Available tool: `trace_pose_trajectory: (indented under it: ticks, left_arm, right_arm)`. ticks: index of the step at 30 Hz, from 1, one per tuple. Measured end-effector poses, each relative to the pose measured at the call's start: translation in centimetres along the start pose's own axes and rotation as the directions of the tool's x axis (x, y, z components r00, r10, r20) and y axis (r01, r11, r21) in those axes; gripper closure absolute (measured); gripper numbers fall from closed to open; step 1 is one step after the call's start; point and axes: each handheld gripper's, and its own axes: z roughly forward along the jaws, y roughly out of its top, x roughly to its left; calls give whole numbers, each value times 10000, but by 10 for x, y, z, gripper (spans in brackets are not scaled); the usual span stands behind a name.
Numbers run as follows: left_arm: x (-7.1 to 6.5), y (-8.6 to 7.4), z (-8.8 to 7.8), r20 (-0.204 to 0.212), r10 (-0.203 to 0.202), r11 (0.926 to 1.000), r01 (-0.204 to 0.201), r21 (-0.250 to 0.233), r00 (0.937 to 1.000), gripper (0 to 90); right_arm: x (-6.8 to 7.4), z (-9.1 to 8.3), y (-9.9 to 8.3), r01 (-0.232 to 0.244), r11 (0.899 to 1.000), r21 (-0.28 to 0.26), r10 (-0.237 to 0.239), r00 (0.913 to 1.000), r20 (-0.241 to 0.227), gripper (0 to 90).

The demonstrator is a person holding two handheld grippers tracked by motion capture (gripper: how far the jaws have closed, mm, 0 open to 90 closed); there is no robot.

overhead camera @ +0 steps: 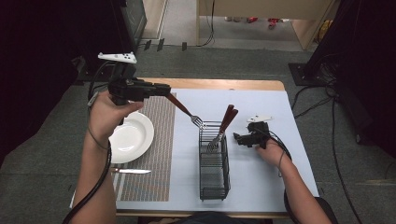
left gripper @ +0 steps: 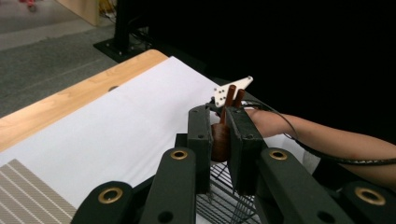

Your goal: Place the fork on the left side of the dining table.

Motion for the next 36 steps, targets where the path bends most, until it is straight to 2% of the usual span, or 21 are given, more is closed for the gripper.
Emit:
trace_pose_trajectory:
  ticks: [8, 11, 12, 17, 20, 22, 23, 29, 33, 35, 36]
  left_arm:
    - [8, -4, -10, -306, -172, 9997, 166, -183, 9994, 822]
    - [14, -7, -11, -433, -235, 9997, 230, -101, 9988, 821]
    - [20, -9, -8, -555, -316, 9995, 320, 62, 9980, 821]
    - [32, -14, -4, -814, -582, 9979, 603, 239, 9950, 821]
    - [40, -17, -1, -1137, -702, 9965, 747, 362, 9910, 822]
    - [44, -19, 1, -1272, -748, 9957, 811, 451, 9891, 821]
    - [49, -21, 4, -1411, -638, 9967, 701, 404, 9879, 821]
    - [65, -18, 11, -1537, -663, 9956, 755, 547, 9859, 821]
    - [82, -14, 17, -1723, -822, 9942, 929, 549, 9816, 822]
    - [93, -14, 21, -1977, -827, 9942, 946, 517, 9768, 821]
    - [93, -14, 21, -1977, -827, 9942, 946, 517, 9768, 822]
  right_arm:
    - [0, 0, 0, 6, 10000, 1, -6, 10000, 0, 86]
    - [0, 0, 0, 8, 10000, -8, -8, 10000, 2, 85]
    - [0, 0, 0, 13, 10000, -11, -13, 10000, 5, 86]
    - [0, 0, 0, 12, 10000, -11, -12, 10000, 3, 86]
    - [0, 0, 0, 10, 10000, -18, -10, 10000, 0, 85]
    - [0, 0, 0, 8, 10000, -17, -8, 10000, 0, 85]
    - [0, 0, 0, 16, 10000, -23, -16, 10000, -2, 85]
    - [0, 0, 0, 9, 10000, -13, -9, 10000, 7, 85]
    - [0, 0, 0, 5, 10000, -26, -5, 10000, 5, 85]
    - [0, 0, 0, -6, 10000, -21, 6, 10000, 12, 85]
    - [0, 0, 0, -6, 10000, -21, 6, 10000, 12, 85]
